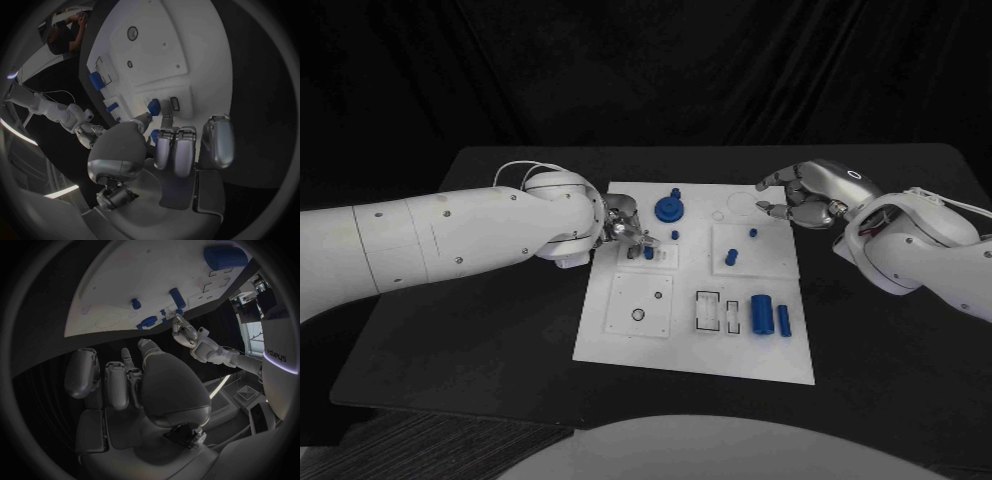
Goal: Assemble the parts on the task board
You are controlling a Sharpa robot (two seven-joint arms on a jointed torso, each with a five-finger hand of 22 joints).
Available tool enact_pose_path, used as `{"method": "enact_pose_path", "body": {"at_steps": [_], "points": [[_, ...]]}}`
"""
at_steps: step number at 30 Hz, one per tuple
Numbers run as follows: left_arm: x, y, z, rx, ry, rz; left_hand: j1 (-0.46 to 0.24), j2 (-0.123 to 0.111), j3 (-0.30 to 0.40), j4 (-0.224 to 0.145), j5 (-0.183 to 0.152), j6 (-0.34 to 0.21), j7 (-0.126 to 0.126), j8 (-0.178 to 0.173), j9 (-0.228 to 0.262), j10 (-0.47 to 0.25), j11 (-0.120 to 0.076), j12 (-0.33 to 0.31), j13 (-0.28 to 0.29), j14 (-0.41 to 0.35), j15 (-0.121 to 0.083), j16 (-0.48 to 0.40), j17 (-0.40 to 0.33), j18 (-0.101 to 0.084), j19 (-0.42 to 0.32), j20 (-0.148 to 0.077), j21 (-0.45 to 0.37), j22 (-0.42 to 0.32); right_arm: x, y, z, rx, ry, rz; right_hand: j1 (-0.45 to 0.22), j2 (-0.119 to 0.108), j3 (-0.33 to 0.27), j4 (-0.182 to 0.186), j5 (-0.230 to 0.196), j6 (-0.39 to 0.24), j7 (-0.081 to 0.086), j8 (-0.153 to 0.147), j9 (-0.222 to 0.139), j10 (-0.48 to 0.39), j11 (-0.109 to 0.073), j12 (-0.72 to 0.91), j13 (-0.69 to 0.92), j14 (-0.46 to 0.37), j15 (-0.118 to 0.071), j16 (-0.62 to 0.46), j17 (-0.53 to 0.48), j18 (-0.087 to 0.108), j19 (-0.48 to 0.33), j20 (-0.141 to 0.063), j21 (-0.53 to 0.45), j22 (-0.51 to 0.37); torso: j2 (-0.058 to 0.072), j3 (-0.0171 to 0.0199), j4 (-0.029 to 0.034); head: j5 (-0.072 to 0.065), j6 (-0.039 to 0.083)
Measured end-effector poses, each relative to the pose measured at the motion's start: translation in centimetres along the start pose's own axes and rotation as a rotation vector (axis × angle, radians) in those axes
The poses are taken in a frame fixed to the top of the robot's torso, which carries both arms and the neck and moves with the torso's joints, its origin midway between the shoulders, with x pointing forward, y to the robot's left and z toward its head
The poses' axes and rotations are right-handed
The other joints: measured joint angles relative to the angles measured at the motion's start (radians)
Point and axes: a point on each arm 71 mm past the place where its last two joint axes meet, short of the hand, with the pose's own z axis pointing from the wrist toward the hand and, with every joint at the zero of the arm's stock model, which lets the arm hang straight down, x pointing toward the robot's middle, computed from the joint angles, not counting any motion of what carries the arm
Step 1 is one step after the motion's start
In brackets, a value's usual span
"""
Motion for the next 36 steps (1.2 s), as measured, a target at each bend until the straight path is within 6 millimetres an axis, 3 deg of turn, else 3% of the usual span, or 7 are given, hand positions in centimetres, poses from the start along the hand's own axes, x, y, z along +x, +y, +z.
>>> {"method": "enact_pose_path", "body": {"at_steps": [20,29,36], "points": [[-0.01,-0.24,0.09,0.025,0.003,0.003,0.018,-0.018,-0.024,-0.016,-0.032,-0.007,0.0,0.0,0.008,0.0,0.0,0.0,0.0,0.0,0.0,0.0,0.0,0.0,0.0,0.0,-0.004,0.0,0.01,-0.02,-0.01,0.001,0.0,0.0,0.0,0.0,0.004,-0.004,0.007,0.0,0.0,-0.005,-0.001,0.0,0.0,0.0,0.0,0.0,0.0,0.0,0.0,0.0,0.0,0.0,0.0,0.0,0.0,0.0002,-0.0002,0.002,0.0],[0.05,-0.32,0.05,0.031,0.006,0.004,0.007,-0.03,-0.059,0.006,-0.081,-0.007,0.0,0.0,0.009,0.0,0.0,0.0,0.0,0.0,0.0,0.0,0.0,0.0,0.0,0.0,-0.008,0.0,0.01,-0.02,-0.01,0.001,0.0,0.0,0.0,0.0,0.004,-0.004,0.007,0.0,0.0,-0.005,-0.001,0.0,0.0,0.0,0.0,0.0,0.0,0.0,0.0,0.0,0.0,0.0,0.0,0.0,0.0,0.0003,-0.0003,0.002,0.0],[-0.01,-0.11,0.0,0.028,0.002,0.001,0.003,-0.034,-0.07,0.012,-0.091,-0.007,0.0,0.0,0.009,0.0,0.0,0.0,0.0,0.0,0.0,0.0,0.0,0.0,0.0,0.0,-0.008,0.0,0.01,-0.06,-0.04,0.001,0.0,0.0,0.0,0.0,0.004,-0.004,0.007,0.0,0.0,-0.005,-0.001,0.0,0.0,0.0,0.0,0.0,0.0,0.0,0.0,0.0,0.0,0.0,0.0,0.0,0.0,0.0003,-0.0003,0.001,0.0]]}}
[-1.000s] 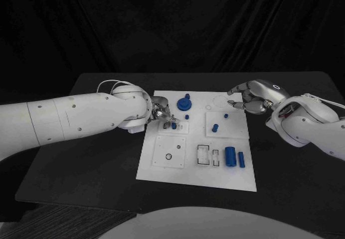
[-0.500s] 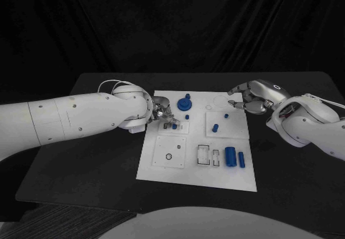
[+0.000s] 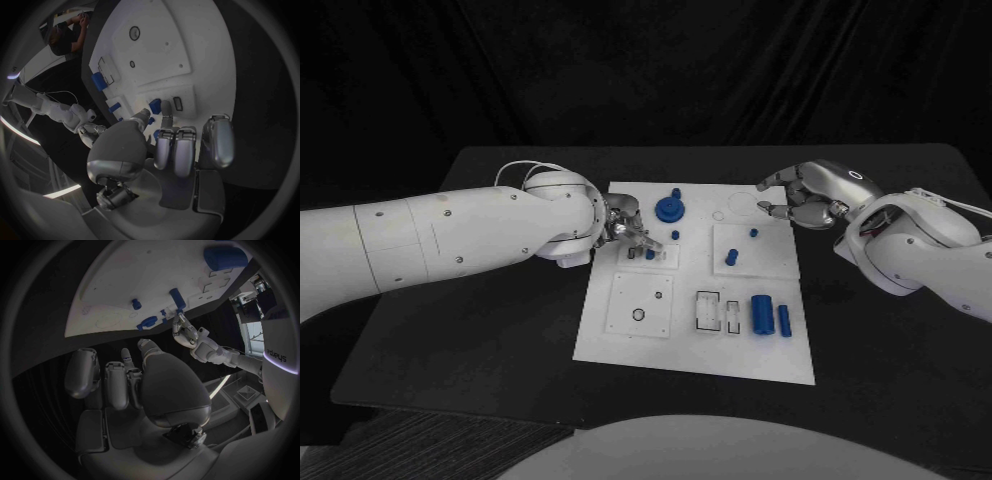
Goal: Assemble the parts on the task board
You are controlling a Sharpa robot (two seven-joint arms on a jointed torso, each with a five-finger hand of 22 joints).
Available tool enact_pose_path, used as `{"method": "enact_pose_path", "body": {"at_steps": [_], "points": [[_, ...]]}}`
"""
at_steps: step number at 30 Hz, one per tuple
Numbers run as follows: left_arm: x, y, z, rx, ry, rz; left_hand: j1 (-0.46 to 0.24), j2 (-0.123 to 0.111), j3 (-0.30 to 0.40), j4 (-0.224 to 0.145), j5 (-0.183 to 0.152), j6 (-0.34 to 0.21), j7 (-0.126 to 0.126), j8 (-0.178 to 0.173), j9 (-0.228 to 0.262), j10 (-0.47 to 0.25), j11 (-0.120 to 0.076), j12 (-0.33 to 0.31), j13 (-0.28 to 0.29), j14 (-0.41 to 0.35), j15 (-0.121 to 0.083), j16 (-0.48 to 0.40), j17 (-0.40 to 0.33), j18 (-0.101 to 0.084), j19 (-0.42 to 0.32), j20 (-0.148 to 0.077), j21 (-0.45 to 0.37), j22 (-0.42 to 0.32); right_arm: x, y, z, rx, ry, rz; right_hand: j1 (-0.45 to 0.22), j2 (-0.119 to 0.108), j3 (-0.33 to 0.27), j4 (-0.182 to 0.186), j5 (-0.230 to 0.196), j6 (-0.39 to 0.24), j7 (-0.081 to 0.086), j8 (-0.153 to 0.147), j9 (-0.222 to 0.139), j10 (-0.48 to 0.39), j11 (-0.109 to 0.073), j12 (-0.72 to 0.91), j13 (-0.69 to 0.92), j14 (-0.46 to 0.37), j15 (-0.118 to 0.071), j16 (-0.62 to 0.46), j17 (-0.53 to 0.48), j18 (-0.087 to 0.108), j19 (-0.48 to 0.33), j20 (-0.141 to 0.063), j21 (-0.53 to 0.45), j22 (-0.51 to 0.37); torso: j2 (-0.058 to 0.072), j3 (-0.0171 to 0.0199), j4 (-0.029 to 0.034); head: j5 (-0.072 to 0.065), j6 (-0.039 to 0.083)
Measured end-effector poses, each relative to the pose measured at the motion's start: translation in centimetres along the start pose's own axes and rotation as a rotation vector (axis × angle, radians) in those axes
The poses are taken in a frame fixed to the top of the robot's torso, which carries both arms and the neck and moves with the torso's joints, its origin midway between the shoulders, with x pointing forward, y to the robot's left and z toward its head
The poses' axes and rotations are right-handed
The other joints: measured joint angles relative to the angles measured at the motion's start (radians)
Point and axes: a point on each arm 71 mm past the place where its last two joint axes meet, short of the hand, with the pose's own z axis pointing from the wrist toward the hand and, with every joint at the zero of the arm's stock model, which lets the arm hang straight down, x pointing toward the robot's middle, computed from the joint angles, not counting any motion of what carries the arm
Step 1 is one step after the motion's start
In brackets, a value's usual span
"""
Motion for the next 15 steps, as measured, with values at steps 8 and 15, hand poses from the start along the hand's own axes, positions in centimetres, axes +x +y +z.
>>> {"method": "enact_pose_path", "body": {"at_steps": [8,15], "points": [[-0.2,0.6,-0.5,-0.002,-0.032,-0.021,-0.038,-0.022,-0.063,0.046,-0.018,0.004,-0.001,0.003,0.004,0.0,0.0,0.0,0.0,0.0,0.0,0.0,0.0,0.0,0.007,0.0,0.0,0.0,-0.1,-0.2,-0.1,0.004,-0.003,-0.001,0.0,0.0,0.0,0.0,0.0,0.0,0.0,0.0,0.0,0.0,0.0,0.0,0.0,0.0,0.0,0.0,0.0,0.0,0.0,0.0,0.0,0.0,0.0,-0.0001,-0.0001,-0.003,0.0],[-3.0,1.0,-2.1,0.011,-0.139,-0.048,-0.042,-0.025,-0.098,0.06,-0.018,0.036,-0.014,0.033,0.022,0.001,-0.011,0.0,0.0,-0.002,-0.007,0.0,0.0,0.0,0.031,-0.009,0.016,0.0,-0.2,-0.4,-0.3,0.009,-0.009,-0.002,0.0,0.0,0.003,0.003,0.0,0.003,0.003,0.0,0.0,0.0,0.0,0.0,0.0,0.0,0.0,0.0,0.0,0.0,0.0,0.0,0.0,0.0,0.0,-0.0002,-0.0001,-0.003,0.0]]}}
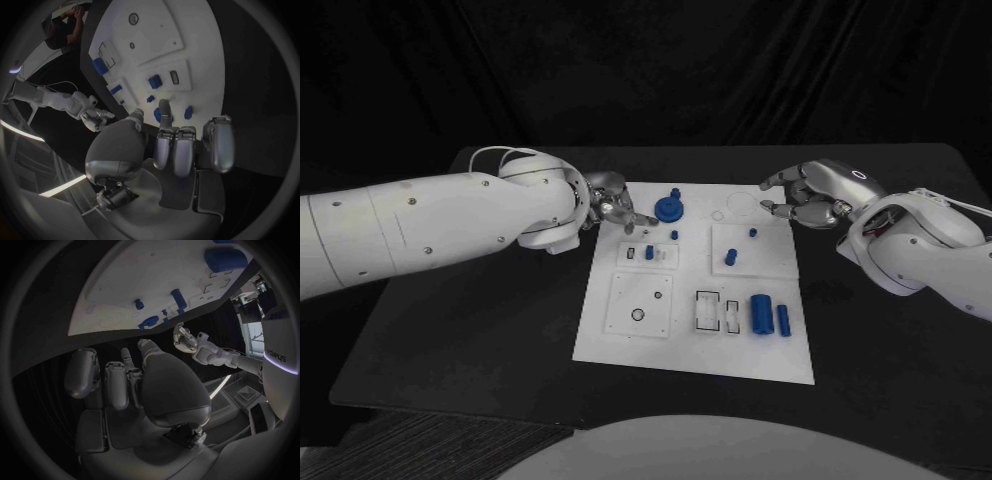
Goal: Assemble the parts on the task board
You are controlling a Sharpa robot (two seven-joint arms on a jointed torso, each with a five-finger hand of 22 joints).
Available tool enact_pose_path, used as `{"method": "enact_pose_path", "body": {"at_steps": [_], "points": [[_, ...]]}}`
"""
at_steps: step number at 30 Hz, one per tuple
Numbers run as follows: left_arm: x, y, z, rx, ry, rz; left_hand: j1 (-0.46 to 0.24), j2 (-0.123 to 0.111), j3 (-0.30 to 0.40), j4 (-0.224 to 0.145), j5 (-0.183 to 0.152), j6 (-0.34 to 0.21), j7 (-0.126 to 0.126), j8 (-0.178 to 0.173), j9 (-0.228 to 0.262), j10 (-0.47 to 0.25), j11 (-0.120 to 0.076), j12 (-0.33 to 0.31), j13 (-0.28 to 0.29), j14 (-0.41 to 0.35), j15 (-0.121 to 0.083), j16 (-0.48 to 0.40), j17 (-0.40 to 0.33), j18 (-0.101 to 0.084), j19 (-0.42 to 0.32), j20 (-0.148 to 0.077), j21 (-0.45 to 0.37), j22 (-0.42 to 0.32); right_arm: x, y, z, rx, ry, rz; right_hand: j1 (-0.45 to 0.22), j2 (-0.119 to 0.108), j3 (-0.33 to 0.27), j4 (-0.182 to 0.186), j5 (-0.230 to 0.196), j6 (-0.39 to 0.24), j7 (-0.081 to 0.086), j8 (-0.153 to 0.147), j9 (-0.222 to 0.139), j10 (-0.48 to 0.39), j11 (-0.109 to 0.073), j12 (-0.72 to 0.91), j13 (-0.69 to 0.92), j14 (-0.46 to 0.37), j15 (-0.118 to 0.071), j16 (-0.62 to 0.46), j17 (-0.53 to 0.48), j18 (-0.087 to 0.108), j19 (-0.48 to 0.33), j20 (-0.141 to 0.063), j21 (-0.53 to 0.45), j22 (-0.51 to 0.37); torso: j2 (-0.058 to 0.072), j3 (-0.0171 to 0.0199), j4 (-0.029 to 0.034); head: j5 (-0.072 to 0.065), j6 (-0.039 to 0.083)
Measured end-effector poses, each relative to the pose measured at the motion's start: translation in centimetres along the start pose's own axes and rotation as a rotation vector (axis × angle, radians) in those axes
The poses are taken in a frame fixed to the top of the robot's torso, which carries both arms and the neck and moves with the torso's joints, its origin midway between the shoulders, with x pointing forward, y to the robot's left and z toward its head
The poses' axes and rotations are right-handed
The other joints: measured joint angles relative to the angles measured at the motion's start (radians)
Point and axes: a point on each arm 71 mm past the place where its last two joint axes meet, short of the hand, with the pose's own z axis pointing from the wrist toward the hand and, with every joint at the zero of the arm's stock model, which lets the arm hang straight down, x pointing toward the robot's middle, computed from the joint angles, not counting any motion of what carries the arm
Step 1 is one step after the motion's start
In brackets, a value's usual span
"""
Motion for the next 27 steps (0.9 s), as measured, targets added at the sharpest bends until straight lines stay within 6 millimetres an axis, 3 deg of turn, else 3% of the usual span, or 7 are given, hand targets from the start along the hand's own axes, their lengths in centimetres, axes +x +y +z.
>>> {"method": "enact_pose_path", "body": {"at_steps": [6,9,17,23,27], "points": [[-3.8,0.2,-0.6,0.008,-0.095,-0.051,0.033,0.009,-0.013,-0.001,0.0,0.011,-0.007,0.034,0.031,0.001,-0.01,0.0,0.0,-0.002,-0.008,0.0,0.0,0.0,0.014,-0.007,0.007,0.0,0.0,-0.1,0.0,0.001,-0.002,0.0,0.0,0.0,0.0,0.0,0.0,0.0,0.0,0.0,0.0,0.0,0.0,0.0,0.0,0.0,0.0,0.0,0.0,0.0,0.0,0.0,0.0,0.0,0.0,0.0,-0.0001,0.002,0.0],[-4.7,0.5,-0.4,-0.002,-0.107,-0.068,0.05,0.012,-0.017,-0.005,0.0,0.01,-0.007,0.045,0.043,0.001,-0.01,0.0,0.0,0.002,-0.012,0.0,0.0,0.0,0.014,-0.007,0.012,0.0,0.0,0.0,0.0,0.0,-0.002,0.0,0.0,0.0,0.0,0.0,0.0,0.0,0.0,0.0,0.0,0.0,0.0,0.0,0.0,0.0,0.0,0.0,0.0,0.0,0.0,0.0,0.0,0.0,0.0,0.0,-0.0001,0.007,0.0],[-6.0,1.7,0.8,-0.054,-0.084,-0.053,0.079,0.02,-0.031,-0.008,0.0,0.006,-0.012,0.077,0.082,-0.002,-0.013,0.0,0.0,0.002,-0.011,0.0,0.0,0.0,0.018,-0.011,0.011,0.0,0.0,0.0,0.1,0.0,-0.001,0.0,0.0,0.0,0.0,0.0,0.0,0.004,-0.004,0.0,0.0,0.0,0.0,0.0,0.0,0.0,0.0,0.0,0.0,0.0,0.0,0.0,0.0,0.0,0.0,0.0002,0.0001,0.007,0.0],[-6.2,2.8,1.7,-0.098,-0.051,-0.037,0.085,0.026,-0.032,-0.009,0.0,0.001,-0.016,0.077,0.093,-0.002,-0.013,0.0,0.0,0.002,-0.011,0.0,0.0,0.0,0.018,-0.011,0.011,0.0,0.1,0.0,0.0,0.0,0.001,0.0,0.0,0.0,0.0,0.0,0.0,0.004,-0.004,0.0,0.0,0.0,0.0,0.0,0.0,0.0,0.0,0.0,0.0,0.0,0.0,0.0,0.0,0.0,0.003,0.0015,0.0005,0.006,0.0],[-5.8,3.0,2.3,-0.11,-0.03,-0.03,0.085,0.026,-0.038,-0.009,0.0,-0.01,-0.012,0.081,0.099,-0.002,-0.013,0.0,0.0,0.002,-0.011,0.0,0.0,0.0,0.018,-0.011,0.011,0.0,0.2,0.0,-0.1,0.001,0.003,0.001,0.0,0.0,0.0,0.0,0.0,0.004,-0.004,0.0,0.0,0.0,0.0,0.0,0.0,0.0,0.0,0.0,0.0,0.0,0.0,0.0,0.0,0.0,0.005,-0.001,0.001,0.006,0.0]]}}
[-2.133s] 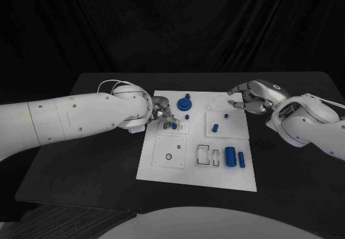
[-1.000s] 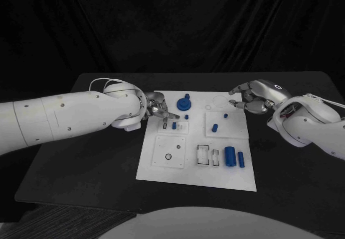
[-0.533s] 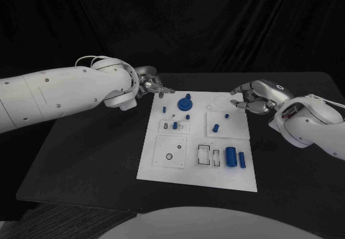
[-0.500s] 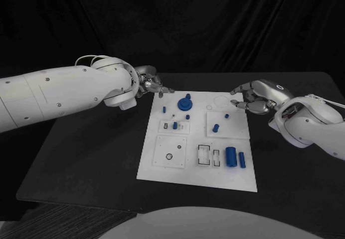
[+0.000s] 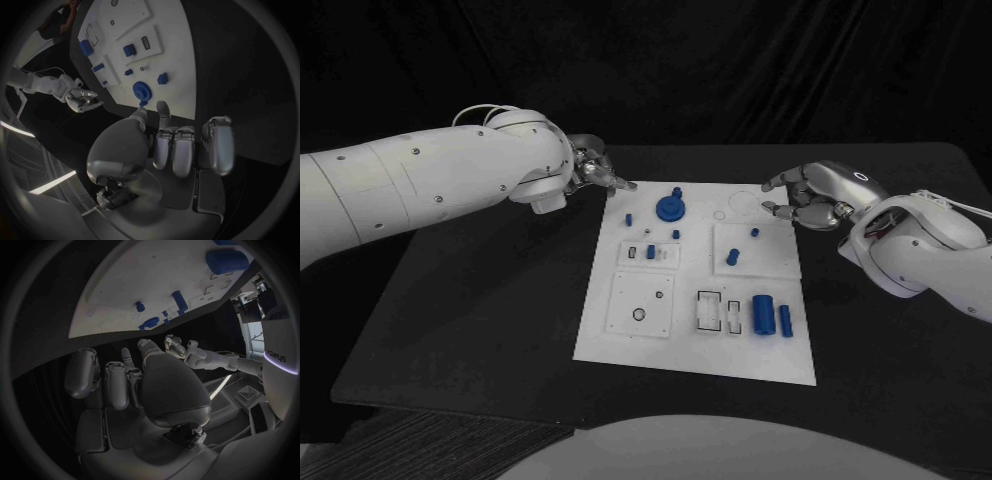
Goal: Assemble the parts on the task board
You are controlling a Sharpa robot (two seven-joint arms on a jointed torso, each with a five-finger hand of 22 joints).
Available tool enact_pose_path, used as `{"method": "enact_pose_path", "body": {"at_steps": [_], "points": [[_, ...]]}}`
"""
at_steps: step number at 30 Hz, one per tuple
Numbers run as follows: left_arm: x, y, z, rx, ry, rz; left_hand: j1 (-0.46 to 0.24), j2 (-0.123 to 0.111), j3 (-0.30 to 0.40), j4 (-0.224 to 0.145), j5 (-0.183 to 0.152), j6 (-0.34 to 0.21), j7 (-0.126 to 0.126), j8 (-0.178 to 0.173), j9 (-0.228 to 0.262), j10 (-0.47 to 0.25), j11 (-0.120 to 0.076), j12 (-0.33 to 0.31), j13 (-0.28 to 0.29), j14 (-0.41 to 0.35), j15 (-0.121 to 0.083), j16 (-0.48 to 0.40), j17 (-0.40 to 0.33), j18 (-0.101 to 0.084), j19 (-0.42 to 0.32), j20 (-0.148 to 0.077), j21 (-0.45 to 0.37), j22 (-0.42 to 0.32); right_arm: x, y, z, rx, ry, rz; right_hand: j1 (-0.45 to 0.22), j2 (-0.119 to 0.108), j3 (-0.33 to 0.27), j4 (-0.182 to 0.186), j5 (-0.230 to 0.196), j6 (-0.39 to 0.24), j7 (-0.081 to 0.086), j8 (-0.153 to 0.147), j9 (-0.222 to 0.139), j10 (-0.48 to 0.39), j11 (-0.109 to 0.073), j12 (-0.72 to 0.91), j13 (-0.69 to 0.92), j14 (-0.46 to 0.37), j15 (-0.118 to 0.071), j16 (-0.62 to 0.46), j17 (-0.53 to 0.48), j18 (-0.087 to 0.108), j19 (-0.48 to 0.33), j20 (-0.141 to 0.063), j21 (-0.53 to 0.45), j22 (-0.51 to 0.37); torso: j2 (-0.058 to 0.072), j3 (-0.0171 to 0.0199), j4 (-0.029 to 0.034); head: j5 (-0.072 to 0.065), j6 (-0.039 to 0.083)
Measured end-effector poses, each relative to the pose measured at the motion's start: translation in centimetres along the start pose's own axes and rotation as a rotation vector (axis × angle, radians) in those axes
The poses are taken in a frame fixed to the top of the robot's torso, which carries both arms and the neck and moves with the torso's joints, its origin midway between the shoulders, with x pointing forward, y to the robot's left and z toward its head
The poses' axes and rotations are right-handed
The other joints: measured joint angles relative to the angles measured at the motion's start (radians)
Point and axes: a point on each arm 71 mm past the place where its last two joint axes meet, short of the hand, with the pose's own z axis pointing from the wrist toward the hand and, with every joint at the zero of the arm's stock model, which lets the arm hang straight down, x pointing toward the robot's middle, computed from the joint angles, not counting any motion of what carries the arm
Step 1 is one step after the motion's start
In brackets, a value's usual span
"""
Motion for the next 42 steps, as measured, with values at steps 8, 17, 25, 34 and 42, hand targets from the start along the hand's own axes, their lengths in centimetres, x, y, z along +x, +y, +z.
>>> {"method": "enact_pose_path", "body": {"at_steps": [8,17,25,34,42], "points": [[0.9,-0.3,0.7,-0.002,0.04,0.016,0.0,0.0,-0.006,0.006,0.0,-0.015,0.006,0.0,0.006,0.0,0.0,0.0,0.0,0.0,0.0,0.0,0.0,0.0,0.0,0.0,-0.008,0.0,0.1,0.1,0.0,-0.001,0.001,0.001,0.0,0.0,0.0,0.0,0.0,0.0,0.0,0.0,0.0,0.0,0.0,0.0,0.0,0.0,0.0,0.0,0.0,0.0,0.0,0.0,0.0,0.001,0.004,-0.0041,-0.0002,0.002,0.0],[1.8,-0.3,1.5,-0.003,0.078,0.027,-0.002,0.005,-0.03,0.025,0.0,-0.061,0.022,-0.023,0.008,0.003,0.003,0.0,0.0,0.0,0.0,0.0,0.0,0.0,-0.011,0.011,-0.02,0.001,0.1,0.1,0.0,-0.001,0.002,0.001,0.0,0.0,0.0,0.0,0.004,0.0,0.0,0.0,0.0,0.0,0.0,0.0,0.0,0.0,0.0,0.0,0.0,0.0,0.0,0.0,0.0,0.001,0.007,-0.0063,0.0,0.002,0.0],[2.3,0.0,1.9,-0.009,0.099,0.031,0.0,0.008,-0.036,0.025,0.0,-0.07,0.023,-0.029,0.006,0.0,0.007,0.0,0.0,-0.004,0.004,0.0,0.001,0.0,-0.013,0.013,-0.024,0.001,0.0,0.0,-0.1,0.0,0.002,0.001,0.0,0.0,0.0,0.0,0.004,0.0,0.0,0.0,-0.001,0.0,0.0,0.0,0.0,0.0,0.0,0.0,0.0,0.0,0.0,0.0,0.0,0.001,0.006,-0.0049,-0.0004,0.001,0.0],[2.6,0.1,2.0,-0.012,0.114,0.036,0.014,0.023,-0.037,0.024,0.002,-0.07,0.023,-0.033,0.006,0.001,0.008,0.0,0.0,0.0,0.008,0.0,0.001,0.0,-0.017,0.017,-0.028,0.001,0.1,0.0,-0.1,0.0,0.002,0.001,0.0,0.0,0.0,0.0,0.004,0.0,0.0,0.0,-0.001,0.0,0.0,0.0,0.0,0.0,0.0,0.0,0.0,0.0,0.0,0.0,0.0,0.0,0.005,-0.0038,-0.0014,0.003,0.0],[3.2,-0.1,2.1,-0.01,0.134,0.041,0.033,0.033,-0.033,0.008,0.024,-0.073,0.027,-0.04,0.006,0.003,0.01,0.0,0.0,0.0,0.008,0.0,0.001,0.0,-0.018,0.018,-0.034,0.001,0.1,0.0,-0.1,0.0,0.002,0.002,0.0,0.0,0.0,0.0,0.004,0.0,0.0,0.0,-0.001,0.0,0.0,0.0,0.0,0.0,0.0,0.0,0.0,0.0,0.0,0.0,0.0,0.0,0.005,-0.0044,-0.0015,0.003,0.0]]}}
